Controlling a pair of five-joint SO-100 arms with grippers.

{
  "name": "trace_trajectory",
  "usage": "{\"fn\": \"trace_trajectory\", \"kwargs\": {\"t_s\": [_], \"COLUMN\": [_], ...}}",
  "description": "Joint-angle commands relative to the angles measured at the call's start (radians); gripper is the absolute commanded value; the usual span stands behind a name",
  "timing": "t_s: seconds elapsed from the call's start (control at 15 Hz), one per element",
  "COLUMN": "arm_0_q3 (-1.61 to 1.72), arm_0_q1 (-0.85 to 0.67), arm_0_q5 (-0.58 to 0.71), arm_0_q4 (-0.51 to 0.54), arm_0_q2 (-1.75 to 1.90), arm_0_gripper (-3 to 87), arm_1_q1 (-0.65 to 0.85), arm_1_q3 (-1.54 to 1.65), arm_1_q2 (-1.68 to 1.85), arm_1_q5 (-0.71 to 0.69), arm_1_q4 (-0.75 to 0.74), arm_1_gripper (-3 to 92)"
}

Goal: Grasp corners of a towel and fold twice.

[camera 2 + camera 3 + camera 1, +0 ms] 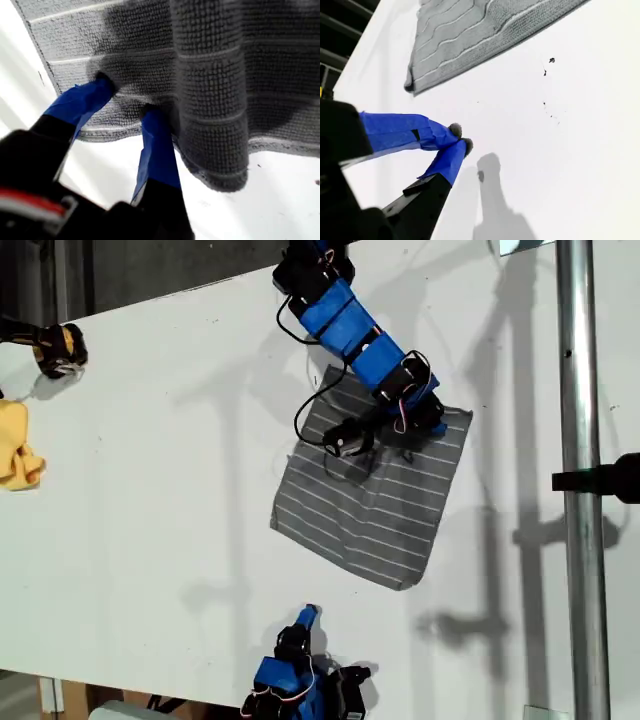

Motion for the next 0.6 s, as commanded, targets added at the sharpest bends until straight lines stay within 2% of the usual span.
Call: {"fn": "trace_trajectory", "kwargs": {"t_s": [0.0, 0.07, 0.4, 0.53], "arm_0_q3": [0.005, 0.005, 0.005, -0.049], "arm_0_q1": [0.003, 0.003, 0.002, 0.037], "arm_0_q5": [0.006, 0.006, 0.003, -0.080], "arm_0_q4": [0.003, 0.003, 0.003, 0.046], "arm_0_q2": [0.005, 0.005, 0.005, 0.005], "arm_0_gripper": [-1.5, -1.5, -1.5, -1.7], "arm_1_q1": [-0.023, -0.025, -0.029, -0.018], "arm_1_q3": [0.169, 0.170, 0.098, 0.071], "arm_1_q2": [0.011, 0.029, 0.081, 0.067], "arm_1_q5": [0.020, 0.041, 0.029, 0.014], "arm_1_q4": [0.049, 0.060, 0.005, -0.009], "arm_1_gripper": [8.4, 0.1, 0.0, 0.1]}}
